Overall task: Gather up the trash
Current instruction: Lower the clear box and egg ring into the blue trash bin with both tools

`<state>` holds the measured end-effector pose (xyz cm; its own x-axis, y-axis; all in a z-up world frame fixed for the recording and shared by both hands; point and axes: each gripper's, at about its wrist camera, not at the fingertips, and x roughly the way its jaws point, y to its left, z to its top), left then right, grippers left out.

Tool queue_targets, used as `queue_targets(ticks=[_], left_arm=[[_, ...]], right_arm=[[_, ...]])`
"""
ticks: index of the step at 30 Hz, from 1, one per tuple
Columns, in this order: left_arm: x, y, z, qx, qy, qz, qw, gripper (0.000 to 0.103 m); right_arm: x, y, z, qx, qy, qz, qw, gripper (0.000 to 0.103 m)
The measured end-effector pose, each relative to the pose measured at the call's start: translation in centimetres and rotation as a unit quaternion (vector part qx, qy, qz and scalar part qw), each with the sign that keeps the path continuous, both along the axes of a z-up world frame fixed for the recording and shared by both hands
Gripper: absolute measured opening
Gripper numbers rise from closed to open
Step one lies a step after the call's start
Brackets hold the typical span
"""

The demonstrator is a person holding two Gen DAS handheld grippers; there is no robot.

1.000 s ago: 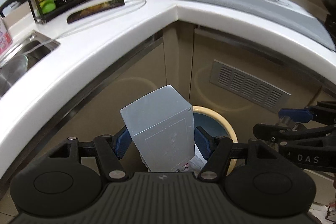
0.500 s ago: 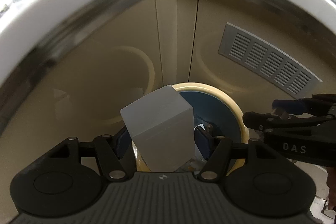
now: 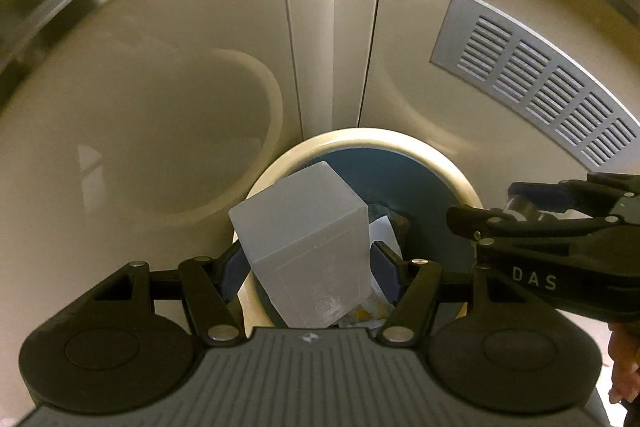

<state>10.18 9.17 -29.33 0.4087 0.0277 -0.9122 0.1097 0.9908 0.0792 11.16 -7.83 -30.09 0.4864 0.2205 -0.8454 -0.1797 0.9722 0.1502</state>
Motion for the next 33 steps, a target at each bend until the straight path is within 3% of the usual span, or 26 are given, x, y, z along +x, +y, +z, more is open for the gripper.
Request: queue_targets(ticks=[13,33], left_arm=[[3.1,0.3,-3.6,0.002,0.035,0.0,0.9994,0.071],[4.1,0.2,-7.2,0.017,0.073,-0.009,0.9971,0.071]], right_arm=[[2.3,0.3,-2.7,-0.012,0.022,-0.001,1.0,0.062],[4.4,0.5,-6.0,-0.03,0.049,0.009,0.998,0.062]])
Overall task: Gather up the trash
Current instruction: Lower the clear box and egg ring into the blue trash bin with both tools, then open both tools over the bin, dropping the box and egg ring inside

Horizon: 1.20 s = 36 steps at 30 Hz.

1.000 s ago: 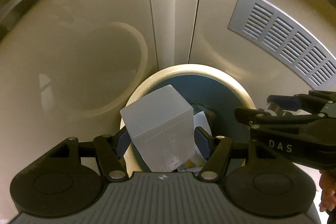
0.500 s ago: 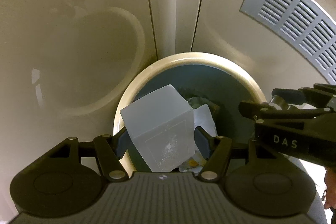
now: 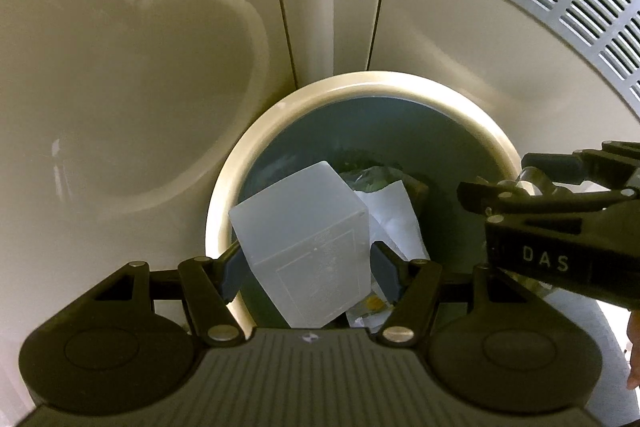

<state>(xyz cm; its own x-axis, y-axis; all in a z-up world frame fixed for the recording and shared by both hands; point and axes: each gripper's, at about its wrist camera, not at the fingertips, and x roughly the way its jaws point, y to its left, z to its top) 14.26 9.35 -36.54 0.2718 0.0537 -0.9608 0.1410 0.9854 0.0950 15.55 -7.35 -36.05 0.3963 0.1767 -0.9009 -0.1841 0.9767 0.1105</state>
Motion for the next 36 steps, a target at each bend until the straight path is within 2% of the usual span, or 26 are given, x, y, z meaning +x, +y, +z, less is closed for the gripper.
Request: queue_targets(ticks=[22,24,25,26,28,29,30,36], left_arm=[[0.6,0.0,-0.7,0.001,0.012,-0.004,0.9999,0.072],[0.6,0.2,-0.8,-0.01,0.013,-0.012,0.9998,0.076],[0.6,0.2,-0.7,-0.017,0.012,-0.019,0.9996,0.086],[0.5,0.2,-0.6,-0.019,0.01,-0.026,0.9994,0.1],[0.2,0.1,-0.1,-0.01,-0.009,-0.035,0.9993,0.103],[0.0,0.1,0.2,-0.005,-0.018,-0.04,0.999,0.103],[-0.2,0.2,0.3,0.0,-0.023,-0.045,0.9987,0.103],[-1.1,0.6,1.5,0.01,-0.025,-0.031,0.9992,0.103]], right_arm=[[1.0,0.4,-1.4,-0.007,0.014,-0.002,1.0,0.062],[1.2,0.1,-1.4,-0.001,0.018,-0.007,1.0,0.062],[1.3,0.0,-1.4,0.006,0.021,-0.012,1.0,0.062],[1.5,-0.4,-1.3,0.015,0.023,-0.018,0.999,0.063],[1.7,-1.2,-1.3,0.042,0.028,-0.034,0.998,0.075],[1.7,-1.5,-1.1,0.056,0.028,-0.04,0.997,0.088],[1.7,-1.8,-0.9,0.065,0.025,-0.044,0.997,0.095],[0.8,-1.9,0.3,0.069,0.011,-0.037,0.997,0.097]])
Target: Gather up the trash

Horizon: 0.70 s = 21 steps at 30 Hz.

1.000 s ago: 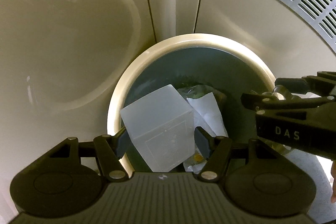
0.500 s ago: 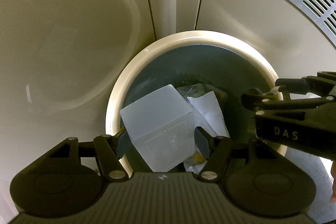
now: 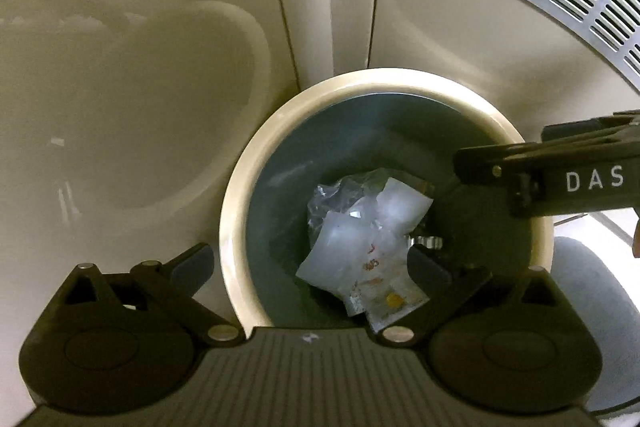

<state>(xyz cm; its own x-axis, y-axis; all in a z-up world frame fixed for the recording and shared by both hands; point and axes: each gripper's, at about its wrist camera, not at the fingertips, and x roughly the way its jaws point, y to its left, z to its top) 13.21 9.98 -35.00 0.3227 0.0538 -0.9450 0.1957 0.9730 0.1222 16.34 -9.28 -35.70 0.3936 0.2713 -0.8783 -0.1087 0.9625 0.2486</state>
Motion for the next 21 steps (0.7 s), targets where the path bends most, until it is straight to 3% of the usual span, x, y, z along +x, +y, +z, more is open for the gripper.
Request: queue_targets(ticks=[8,21], left_arm=[[-2.3,0.8,2.8,0.006,-0.02,0.018,0.9996,0.103],[-7.4,1.3,6.9,0.004,-0.047,0.056,0.9973,0.103]], right_arm=[[-2.9,0.7,2.4,0.0,-0.004,0.009,1.0,0.098],[-10.4,0.4,8.1,-0.037,-0.078,-0.001,0.996,0.103]])
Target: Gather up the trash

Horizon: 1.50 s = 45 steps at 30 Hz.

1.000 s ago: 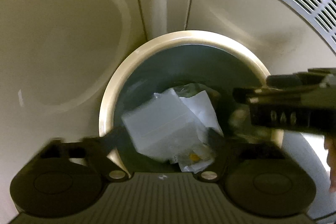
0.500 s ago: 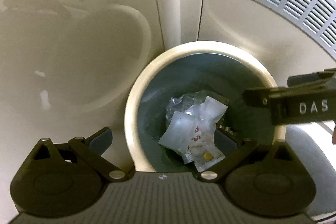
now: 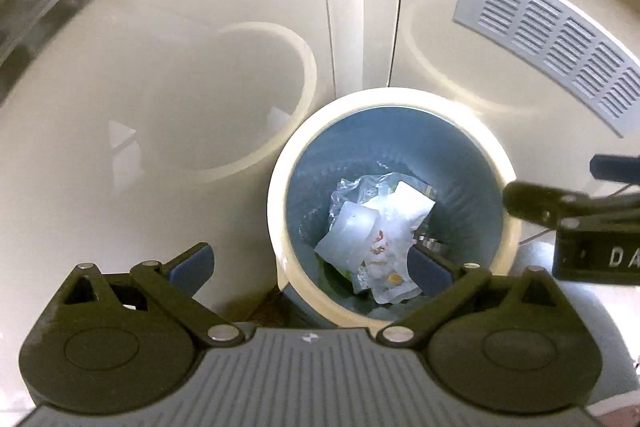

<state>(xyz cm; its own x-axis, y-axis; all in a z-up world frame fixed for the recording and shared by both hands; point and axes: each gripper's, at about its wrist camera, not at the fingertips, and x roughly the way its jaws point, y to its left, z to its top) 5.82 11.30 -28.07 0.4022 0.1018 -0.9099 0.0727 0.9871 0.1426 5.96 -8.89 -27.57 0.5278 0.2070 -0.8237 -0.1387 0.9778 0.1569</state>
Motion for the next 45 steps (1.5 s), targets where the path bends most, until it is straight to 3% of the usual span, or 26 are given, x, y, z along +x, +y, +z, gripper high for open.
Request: queue_targets(ticks=[9,13,18,25,32,45], left_arm=[[-4.5,0.5,3.0,-0.018,-0.025,0.011,0.9995,0.103],[-6.6,0.2,4.1,0.0,-0.054,0.023,0.9982,0.103],[-7.8,0.1,4.5,0.011,-0.03,0.014,0.9994,0.103],[-10.8,0.2,5.4,0.003,-0.058,0.011,0.9982,0.103],[-11.3,1.9,6.7,-0.021,-0.076,0.06,0.9951,0.103],[-10.2,1.3,6.2,-0.012,-0.052,0.05,0.9973,0.103]], right_arm=[[-4.9,-0.6,2.7,-0.003,-0.041,-0.011,0.999,0.103],[-6.8,-0.9,4.0,-0.012,-0.064,-0.023,0.998,0.103],[-9.1,-0.3,4.5,-0.033,-0.073,-0.015,0.997,0.103],[-11.6,0.7,5.4,-0.069,-0.096,-0.002,0.993,0.103],[-12.4,0.7,6.8,-0.094,-0.122,-0.021,0.988,0.103],[-11.7,1.2,5.9,-0.1,-0.094,0.006,0.991,0.103]])
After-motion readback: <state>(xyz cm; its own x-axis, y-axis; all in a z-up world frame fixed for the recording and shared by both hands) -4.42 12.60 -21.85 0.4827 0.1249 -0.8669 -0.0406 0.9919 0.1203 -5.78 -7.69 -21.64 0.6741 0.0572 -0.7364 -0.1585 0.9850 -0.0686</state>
